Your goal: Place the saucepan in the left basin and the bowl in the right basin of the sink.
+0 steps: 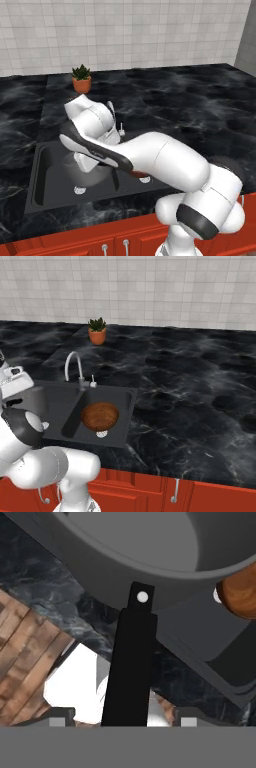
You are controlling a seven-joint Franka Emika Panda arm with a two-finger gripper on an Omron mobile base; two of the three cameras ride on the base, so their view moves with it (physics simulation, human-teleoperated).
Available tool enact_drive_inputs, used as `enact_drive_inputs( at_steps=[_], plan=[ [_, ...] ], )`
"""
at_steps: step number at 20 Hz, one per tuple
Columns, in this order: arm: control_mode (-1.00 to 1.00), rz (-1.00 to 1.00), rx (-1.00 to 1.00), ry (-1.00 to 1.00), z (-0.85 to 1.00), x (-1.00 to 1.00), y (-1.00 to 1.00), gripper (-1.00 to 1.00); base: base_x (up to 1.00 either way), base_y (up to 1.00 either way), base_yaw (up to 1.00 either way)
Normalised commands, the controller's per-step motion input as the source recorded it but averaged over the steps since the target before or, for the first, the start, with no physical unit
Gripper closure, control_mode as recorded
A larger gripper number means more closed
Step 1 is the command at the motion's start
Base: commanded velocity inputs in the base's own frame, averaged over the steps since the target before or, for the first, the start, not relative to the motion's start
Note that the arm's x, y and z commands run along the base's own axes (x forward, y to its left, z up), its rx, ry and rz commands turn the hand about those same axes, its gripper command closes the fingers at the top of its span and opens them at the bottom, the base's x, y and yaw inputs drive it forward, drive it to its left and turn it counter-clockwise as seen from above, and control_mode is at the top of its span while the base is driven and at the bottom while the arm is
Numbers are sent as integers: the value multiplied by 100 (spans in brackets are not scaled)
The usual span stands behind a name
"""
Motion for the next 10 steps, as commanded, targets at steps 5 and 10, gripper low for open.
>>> enact_drive_inputs(
  at_steps=[5, 10],
  plan=[
    [-100, 0, -11, 0, -26, 27, 26, 100, 0, 0, 0],
    [-100, 1, -5, 0, -19, 23, 16, 100, 0, 0, 0]
  ],
)
